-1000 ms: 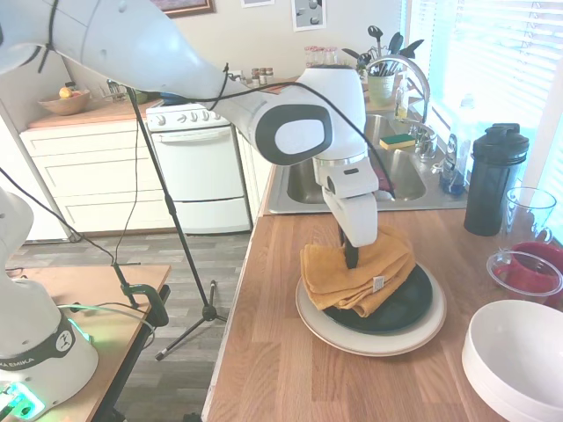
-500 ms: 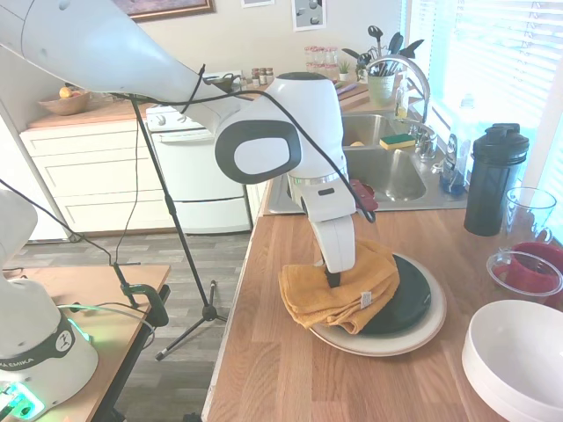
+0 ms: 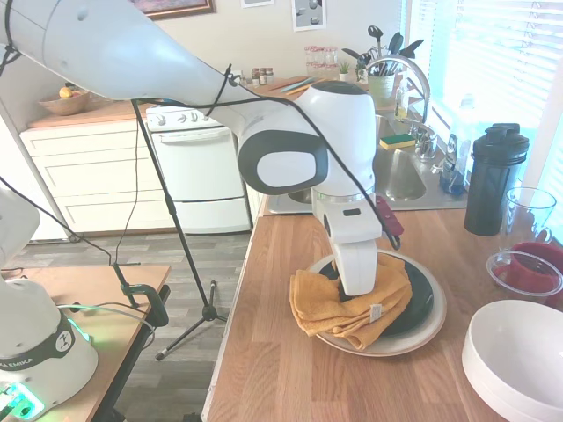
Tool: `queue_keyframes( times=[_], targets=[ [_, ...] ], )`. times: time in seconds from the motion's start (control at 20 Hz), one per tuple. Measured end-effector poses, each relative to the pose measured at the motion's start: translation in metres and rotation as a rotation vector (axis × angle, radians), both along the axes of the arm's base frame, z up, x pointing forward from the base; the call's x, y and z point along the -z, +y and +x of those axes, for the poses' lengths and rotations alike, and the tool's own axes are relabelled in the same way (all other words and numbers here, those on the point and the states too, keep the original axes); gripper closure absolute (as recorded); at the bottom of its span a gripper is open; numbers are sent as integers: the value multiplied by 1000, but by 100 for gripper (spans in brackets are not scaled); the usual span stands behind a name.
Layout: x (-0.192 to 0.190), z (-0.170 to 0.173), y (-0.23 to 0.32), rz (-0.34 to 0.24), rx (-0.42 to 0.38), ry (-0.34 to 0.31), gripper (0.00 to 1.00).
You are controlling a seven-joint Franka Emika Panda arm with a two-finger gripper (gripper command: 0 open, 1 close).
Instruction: Wipe the blue plate in counterclockwise motion
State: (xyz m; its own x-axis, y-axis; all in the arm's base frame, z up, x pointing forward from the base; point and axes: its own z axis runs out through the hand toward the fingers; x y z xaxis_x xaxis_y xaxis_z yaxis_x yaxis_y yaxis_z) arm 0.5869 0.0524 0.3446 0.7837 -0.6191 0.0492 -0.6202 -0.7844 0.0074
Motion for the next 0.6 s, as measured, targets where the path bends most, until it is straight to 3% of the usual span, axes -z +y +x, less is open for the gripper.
queue_keyframes(
  times=[0.35,0.6],
  targets=[
    [-6,40,36,-21,13,6,100],
    [-10,41,72,-48,-19,-7,100]
  ],
)
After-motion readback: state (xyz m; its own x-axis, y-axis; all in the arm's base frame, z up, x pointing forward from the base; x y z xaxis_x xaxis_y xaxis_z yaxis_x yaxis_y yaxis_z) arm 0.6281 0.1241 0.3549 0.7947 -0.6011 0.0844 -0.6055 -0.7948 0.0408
